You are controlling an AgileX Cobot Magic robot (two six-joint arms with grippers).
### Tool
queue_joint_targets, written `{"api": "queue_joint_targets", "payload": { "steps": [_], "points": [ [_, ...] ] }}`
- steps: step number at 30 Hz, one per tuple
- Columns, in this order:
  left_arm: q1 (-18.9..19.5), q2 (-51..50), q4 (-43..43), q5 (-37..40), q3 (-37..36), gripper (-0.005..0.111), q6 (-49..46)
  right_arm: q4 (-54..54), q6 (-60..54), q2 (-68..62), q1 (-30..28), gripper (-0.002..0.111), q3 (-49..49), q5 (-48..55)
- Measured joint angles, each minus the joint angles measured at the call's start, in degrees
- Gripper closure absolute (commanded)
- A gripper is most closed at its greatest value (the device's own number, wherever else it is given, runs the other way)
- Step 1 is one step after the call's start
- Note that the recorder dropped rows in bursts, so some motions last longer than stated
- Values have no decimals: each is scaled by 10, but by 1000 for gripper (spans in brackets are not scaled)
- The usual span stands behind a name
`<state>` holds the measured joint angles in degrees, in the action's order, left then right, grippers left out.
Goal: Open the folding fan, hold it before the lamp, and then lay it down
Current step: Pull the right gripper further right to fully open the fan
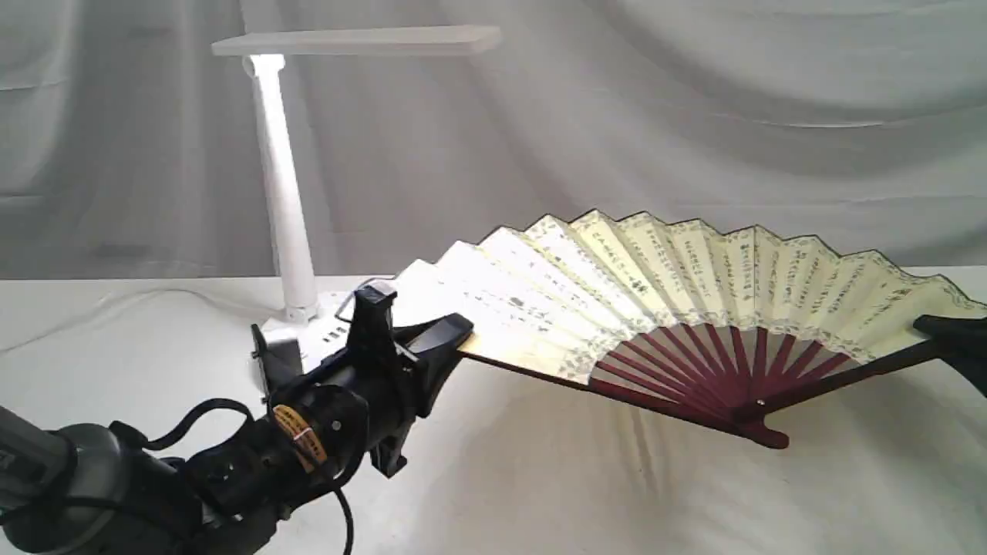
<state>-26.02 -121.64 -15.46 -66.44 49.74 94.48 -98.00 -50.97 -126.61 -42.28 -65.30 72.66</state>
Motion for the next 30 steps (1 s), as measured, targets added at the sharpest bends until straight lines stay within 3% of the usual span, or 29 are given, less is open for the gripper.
{"api": "queue_joint_targets", "payload": {
  "steps": [15,30],
  "points": [
    [-70,-1,158,5,0,107,-55,-4,1,11,-14,108,0,-7],
    [-106,-1,227,6,0,107,-72,12,1,22,-29,108,0,-10]
  ]
}}
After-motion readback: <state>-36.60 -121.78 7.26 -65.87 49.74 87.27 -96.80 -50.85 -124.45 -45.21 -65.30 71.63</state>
